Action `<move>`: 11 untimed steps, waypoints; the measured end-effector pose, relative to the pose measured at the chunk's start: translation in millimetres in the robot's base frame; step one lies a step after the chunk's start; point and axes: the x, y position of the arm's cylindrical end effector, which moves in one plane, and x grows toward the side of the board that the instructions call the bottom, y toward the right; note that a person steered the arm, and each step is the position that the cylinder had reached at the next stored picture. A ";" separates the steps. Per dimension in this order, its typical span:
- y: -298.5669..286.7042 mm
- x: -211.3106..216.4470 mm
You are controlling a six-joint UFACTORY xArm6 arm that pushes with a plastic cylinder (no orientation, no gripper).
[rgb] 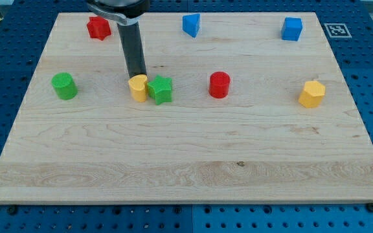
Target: Slightly move the heart towards the bottom left of the green star
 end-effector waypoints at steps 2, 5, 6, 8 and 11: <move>20.5 -3.9; 20.4 30.8; 20.4 45.9; 19.5 81.5; -28.3 66.5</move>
